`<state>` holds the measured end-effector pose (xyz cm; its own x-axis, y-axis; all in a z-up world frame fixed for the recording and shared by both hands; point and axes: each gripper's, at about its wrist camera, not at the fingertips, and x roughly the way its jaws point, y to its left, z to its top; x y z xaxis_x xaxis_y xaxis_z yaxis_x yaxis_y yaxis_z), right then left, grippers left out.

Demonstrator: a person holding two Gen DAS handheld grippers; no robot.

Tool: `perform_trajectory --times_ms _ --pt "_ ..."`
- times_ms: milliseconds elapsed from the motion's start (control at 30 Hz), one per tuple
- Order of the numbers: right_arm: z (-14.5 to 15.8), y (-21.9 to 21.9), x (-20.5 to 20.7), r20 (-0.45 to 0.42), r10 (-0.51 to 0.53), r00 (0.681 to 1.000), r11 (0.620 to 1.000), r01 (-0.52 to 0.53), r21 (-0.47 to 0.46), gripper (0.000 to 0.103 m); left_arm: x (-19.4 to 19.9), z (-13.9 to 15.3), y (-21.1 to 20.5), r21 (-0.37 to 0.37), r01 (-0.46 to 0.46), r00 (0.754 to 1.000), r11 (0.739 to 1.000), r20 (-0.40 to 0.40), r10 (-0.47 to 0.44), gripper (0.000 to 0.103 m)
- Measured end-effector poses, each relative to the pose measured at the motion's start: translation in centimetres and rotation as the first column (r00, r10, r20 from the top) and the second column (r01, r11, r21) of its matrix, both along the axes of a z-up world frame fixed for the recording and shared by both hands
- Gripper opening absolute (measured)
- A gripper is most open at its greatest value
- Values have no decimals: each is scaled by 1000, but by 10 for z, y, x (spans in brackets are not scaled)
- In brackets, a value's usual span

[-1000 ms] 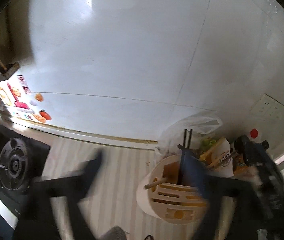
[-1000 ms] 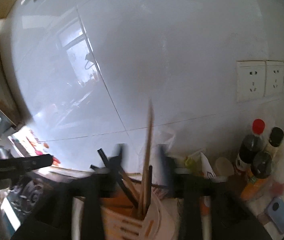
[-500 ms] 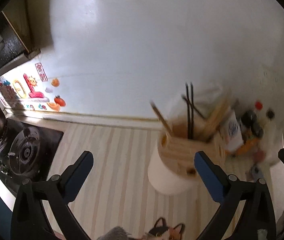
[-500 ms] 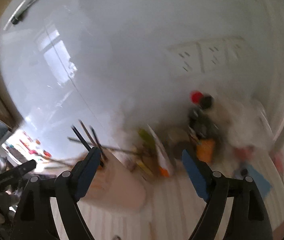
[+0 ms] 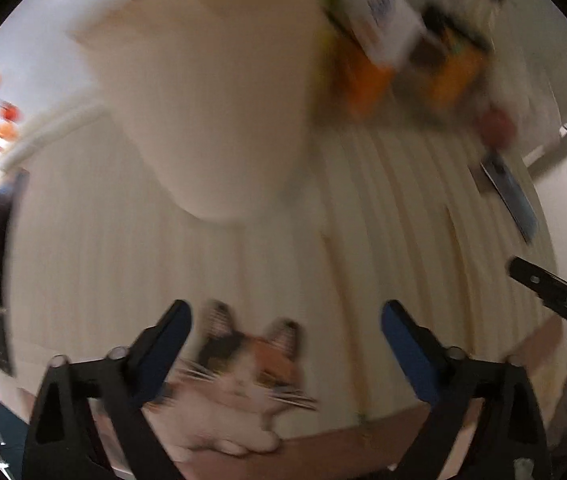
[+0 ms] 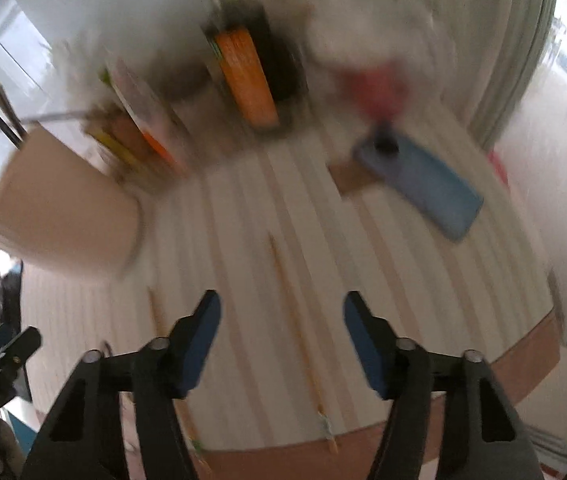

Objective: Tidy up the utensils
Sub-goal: 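Grasp a wooden chopstick with the left tool while the right tool grasps another wooden one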

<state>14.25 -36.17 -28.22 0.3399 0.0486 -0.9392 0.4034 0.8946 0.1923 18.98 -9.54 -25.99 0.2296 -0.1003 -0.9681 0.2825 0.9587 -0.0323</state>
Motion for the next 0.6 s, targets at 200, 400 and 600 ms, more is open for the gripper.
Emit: perform_trajectory --times_ms 200,400,600 --pt "-41 -11 -2 -103 45 994 999 -42 29 24 1 -59 -39 7 41 987 999 -159 -39 41" --pt "-58 -6 10 -152 114 982 993 -111 31 26 4 -80 -53 64 46 986 997 -161 -35 17" --pt "-69 8 28 -200 163 966 986 -166 1 26 6 -80 -39 110 47 989 993 -142 -31 4"
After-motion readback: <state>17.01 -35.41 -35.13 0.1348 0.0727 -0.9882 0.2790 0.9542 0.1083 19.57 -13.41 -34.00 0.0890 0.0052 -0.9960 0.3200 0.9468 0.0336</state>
